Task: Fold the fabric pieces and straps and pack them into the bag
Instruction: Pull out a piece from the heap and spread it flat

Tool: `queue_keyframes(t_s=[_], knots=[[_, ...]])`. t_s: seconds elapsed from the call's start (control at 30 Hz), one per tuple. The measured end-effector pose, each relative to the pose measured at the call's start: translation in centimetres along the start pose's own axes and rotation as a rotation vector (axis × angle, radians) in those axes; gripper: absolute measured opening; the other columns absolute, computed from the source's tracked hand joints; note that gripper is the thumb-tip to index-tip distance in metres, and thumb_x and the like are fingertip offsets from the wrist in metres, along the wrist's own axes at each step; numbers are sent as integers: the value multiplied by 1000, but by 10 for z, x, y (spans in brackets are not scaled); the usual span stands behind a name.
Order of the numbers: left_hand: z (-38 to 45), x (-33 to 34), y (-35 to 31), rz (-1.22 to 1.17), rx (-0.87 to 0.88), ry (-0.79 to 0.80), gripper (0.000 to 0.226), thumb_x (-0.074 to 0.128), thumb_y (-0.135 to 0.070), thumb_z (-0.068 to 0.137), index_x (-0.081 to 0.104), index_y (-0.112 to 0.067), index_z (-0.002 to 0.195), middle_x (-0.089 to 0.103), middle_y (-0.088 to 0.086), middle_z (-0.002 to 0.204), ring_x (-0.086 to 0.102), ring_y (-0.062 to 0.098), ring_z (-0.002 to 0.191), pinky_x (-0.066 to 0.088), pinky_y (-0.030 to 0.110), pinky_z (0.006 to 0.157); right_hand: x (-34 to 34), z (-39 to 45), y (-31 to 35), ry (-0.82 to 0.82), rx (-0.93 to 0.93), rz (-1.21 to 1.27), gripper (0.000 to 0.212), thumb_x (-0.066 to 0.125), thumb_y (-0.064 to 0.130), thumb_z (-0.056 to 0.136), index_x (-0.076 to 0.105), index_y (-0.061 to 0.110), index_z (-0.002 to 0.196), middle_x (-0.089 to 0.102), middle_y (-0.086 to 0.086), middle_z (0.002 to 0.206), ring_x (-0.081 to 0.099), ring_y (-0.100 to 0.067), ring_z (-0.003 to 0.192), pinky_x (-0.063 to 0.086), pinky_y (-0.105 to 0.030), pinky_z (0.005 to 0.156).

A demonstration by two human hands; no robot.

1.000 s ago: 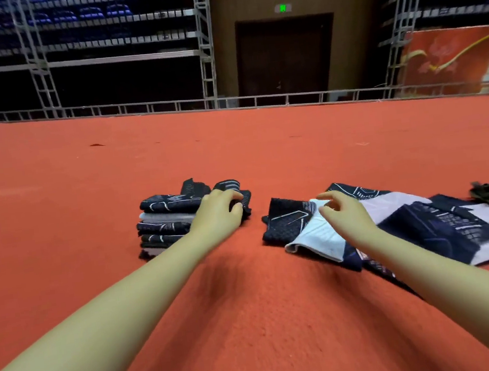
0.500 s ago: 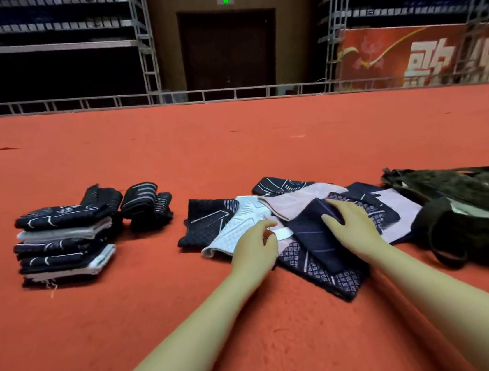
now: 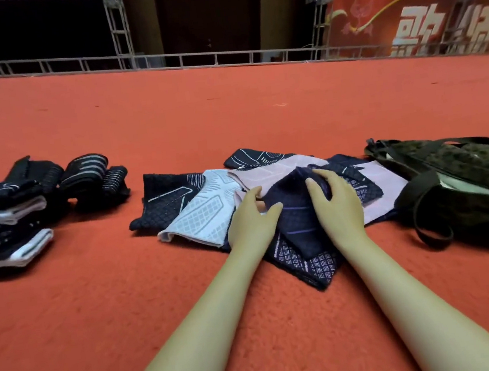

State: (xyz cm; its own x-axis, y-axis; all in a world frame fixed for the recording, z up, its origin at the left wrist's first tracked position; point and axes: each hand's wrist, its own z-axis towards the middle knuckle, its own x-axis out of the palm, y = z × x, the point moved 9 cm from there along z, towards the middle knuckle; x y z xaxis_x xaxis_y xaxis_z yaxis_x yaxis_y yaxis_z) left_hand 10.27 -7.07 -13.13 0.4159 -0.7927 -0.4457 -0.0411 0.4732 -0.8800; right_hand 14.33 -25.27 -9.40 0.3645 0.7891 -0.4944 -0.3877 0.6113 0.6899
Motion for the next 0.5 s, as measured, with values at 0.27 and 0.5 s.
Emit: queue_keyframes(t_s=[0.27,0.5], knots=[[-9,-15,-18,-196,117,-23,30,55,-17,91,61,-21,120,55,-12,87,51,5,84,43,22,86,2,-16,31,243,-101,86,49,61,26,88,48,38,134,58,8,79,51,-7,69,42,-28,72],[-11,-21,-6,54,113,34,26,55,-20,90,62,-18,115,53,-5,81,51,12,80,42,27,79,15,-25,38,256,-323,-234,42,51,31,90,54,28,132,52,2,108,44,-18,109,41,-36,92]])
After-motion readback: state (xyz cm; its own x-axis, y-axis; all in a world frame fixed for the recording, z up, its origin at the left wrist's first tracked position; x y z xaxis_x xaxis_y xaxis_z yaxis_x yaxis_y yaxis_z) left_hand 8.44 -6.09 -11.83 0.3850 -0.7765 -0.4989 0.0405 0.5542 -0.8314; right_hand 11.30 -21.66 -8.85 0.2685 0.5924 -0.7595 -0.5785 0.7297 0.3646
